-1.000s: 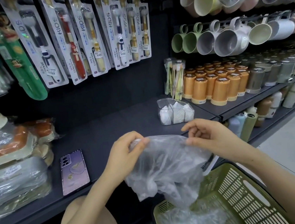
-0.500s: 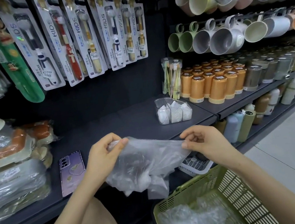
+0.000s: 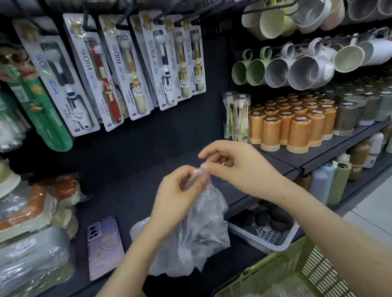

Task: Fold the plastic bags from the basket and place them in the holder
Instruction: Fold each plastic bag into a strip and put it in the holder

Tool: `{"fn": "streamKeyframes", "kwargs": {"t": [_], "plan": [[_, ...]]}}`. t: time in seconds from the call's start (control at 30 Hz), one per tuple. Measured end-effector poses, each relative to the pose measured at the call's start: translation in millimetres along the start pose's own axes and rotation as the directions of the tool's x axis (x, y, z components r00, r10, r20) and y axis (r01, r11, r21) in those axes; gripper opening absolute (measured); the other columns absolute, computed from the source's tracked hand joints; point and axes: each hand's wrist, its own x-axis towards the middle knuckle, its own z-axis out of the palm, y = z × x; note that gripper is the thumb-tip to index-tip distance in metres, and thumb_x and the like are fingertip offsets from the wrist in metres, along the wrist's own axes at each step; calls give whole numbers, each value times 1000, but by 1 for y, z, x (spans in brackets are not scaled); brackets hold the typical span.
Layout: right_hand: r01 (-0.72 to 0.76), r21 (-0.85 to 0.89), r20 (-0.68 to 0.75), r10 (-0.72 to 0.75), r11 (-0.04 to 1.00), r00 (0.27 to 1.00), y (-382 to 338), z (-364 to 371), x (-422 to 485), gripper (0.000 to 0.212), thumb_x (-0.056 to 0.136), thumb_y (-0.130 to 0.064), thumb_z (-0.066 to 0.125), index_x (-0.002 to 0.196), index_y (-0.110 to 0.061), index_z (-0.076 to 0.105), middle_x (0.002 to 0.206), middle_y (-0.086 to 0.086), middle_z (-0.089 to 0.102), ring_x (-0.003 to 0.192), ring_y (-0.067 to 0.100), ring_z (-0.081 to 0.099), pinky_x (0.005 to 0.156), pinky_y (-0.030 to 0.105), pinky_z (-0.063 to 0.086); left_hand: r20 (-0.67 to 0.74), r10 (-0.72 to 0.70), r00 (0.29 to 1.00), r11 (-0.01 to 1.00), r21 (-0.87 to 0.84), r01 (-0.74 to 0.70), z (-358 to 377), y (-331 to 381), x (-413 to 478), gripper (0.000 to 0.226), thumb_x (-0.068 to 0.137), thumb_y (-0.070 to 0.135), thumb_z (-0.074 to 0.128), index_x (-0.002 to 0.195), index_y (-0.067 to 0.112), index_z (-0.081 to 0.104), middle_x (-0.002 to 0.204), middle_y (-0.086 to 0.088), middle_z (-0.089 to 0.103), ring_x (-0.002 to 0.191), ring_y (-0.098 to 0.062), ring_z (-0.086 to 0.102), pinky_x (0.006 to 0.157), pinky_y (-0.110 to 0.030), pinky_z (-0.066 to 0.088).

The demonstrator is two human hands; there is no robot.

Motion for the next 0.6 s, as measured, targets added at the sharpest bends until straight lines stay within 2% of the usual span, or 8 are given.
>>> {"fn": "streamKeyframes", "kwargs": {"t": [0.07,0.13,0.23,0.3,0.37,0.47,0.53,0.6], "plan": [[-20,50,-100,25,999,995,13,0,-7,9,92,-18,63,97,-24,66,92,-11,67,85,2,59,74,12,45,-80,-85,993,979,-194,68,-7,-7,2,19,83,30,67,73,14,63,74,7,59,80,-4,57,74,-20,45],[-87,106,-148,102,991,984,32,2,-19,8,93,-20,61,96,-26,67,96,-10,68,90,4,60,79,17,46,-96,-156,983,922,-372,110,-15,-14,3,18,81,24,68,65,21,60,70,8,56,74,-3,55,69,-15,45],[-149,175,-59,161,973,985,57,15,-43,9,91,-27,65,99,-29,66,100,-13,68,96,2,61,84,21,44,-147,-246,958,841,-523,136,-27,-25,3,23,85,16,65,63,18,57,65,7,51,63,-6,49,65,-23,40],[-55,185,23,52,981,998,61,27,-57,24,87,-42,66,107,-30,64,113,-17,62,111,3,56,92,19,41,-177,-296,939,783,-607,132,-31,-28,4,22,86,16,60,67,12,52,63,4,49,60,-8,47,62,-23,41],[47,122,90,-58,991,994,61,40,-61,43,80,-57,66,116,-35,59,127,-22,51,126,3,45,101,15,34,-179,-337,924,728,-672,135,-36,-33,4,24,90,16,55,68,12,47,61,2,46,57,-9,45,58,-21,43],[105,-134,125,-88,985,988,65,58,-48,54,75,-50,72,123,-44,49,133,-27,34,125,-10,26,104,18,22,-180,-351,919,693,-710,126,-43,-36,5,24,86,22,57,66,15,45,60,3,44,55,-8,44,58,-22,41],[122,-205,50,-114,971,992,70,71,-37,45,74,-42,71,117,-37,58,130,-17,38,119,-1,31,100,29,25,-171,-360,917,657,-744,120,-46,-38,3,24,84,23,57,64,16,46,59,4,45,54,-8,44,56,-20,42],[110,-190,-23,-117,976,993,74,80,-28,26,77,-45,63,96,-29,67,125,-10,48,117,11,42,96,36,31,-148,-374,915,602,-790,118,-48,-39,0,29,88,21,55,61,18,49,58,5,46,53,-8,46,55,-19,45]]}}
